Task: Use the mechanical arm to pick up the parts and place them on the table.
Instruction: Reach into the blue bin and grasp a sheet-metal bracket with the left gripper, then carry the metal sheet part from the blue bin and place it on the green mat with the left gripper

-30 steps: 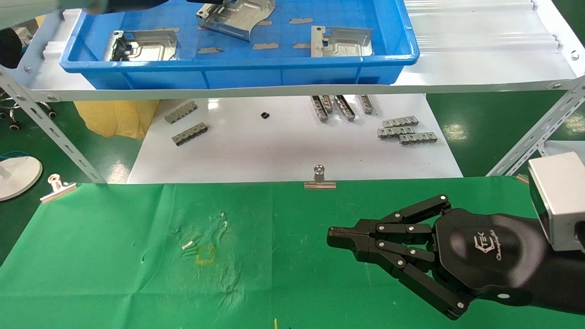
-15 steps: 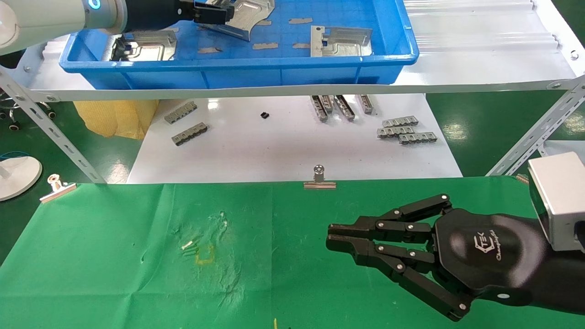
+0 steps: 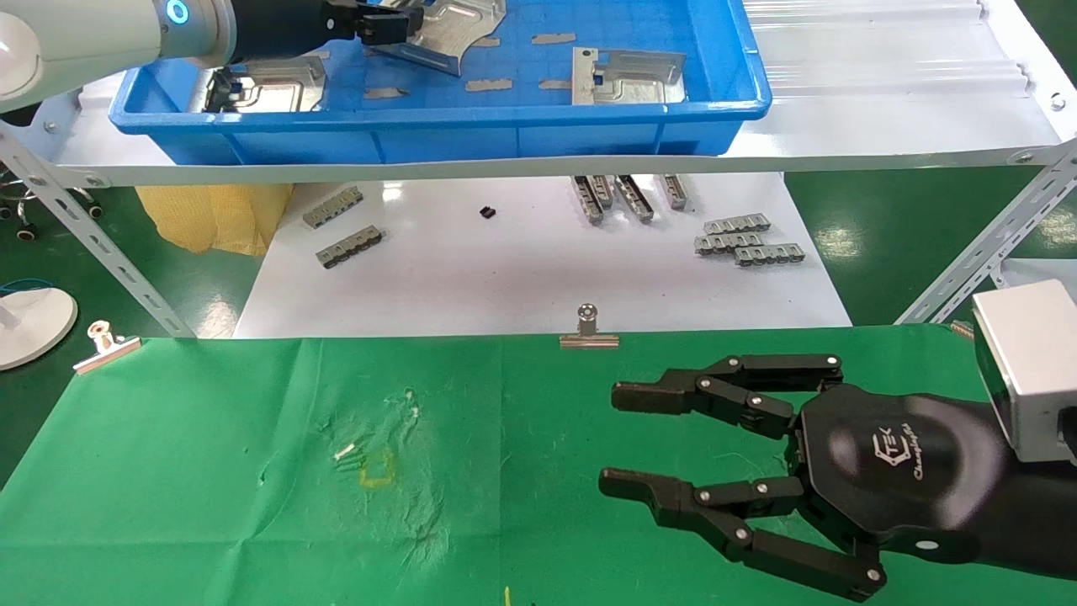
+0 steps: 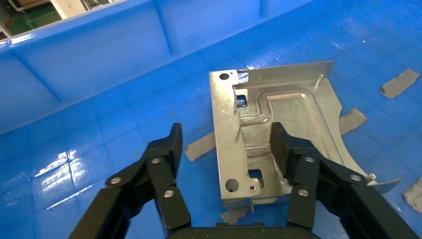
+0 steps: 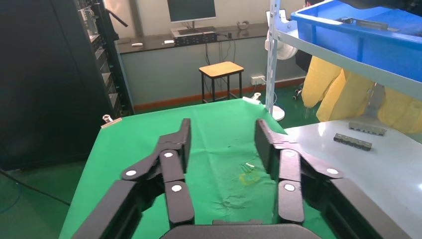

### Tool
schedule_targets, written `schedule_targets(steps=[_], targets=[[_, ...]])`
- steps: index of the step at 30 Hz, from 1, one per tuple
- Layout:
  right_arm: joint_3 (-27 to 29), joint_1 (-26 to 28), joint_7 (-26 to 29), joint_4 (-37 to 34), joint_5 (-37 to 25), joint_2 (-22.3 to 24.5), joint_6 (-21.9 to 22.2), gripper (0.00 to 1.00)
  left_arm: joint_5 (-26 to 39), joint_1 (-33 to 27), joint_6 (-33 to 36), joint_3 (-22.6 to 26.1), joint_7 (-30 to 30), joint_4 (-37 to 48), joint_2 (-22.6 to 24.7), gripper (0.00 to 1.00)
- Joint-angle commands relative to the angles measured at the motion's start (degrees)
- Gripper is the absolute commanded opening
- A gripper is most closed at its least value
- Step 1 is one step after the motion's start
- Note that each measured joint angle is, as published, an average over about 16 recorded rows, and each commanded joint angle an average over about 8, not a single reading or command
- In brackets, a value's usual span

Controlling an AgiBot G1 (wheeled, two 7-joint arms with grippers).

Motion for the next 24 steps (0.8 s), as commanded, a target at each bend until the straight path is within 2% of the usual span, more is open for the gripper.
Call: schedule_targets(steps=[1,24], targets=[[0.00,0.00,0.00,0.00,0.00,0.00,0.00,1.00,-0.20,0.16,-0.31,-0.04,0.09,-0.15,0.01,0.00],[-0.01,0.00,0.00,0.00,0.00,0.00,0.00,1.00,-4.11,1.09,-1.45,-1.08,1.26,-2.37,-0.70,0.00]])
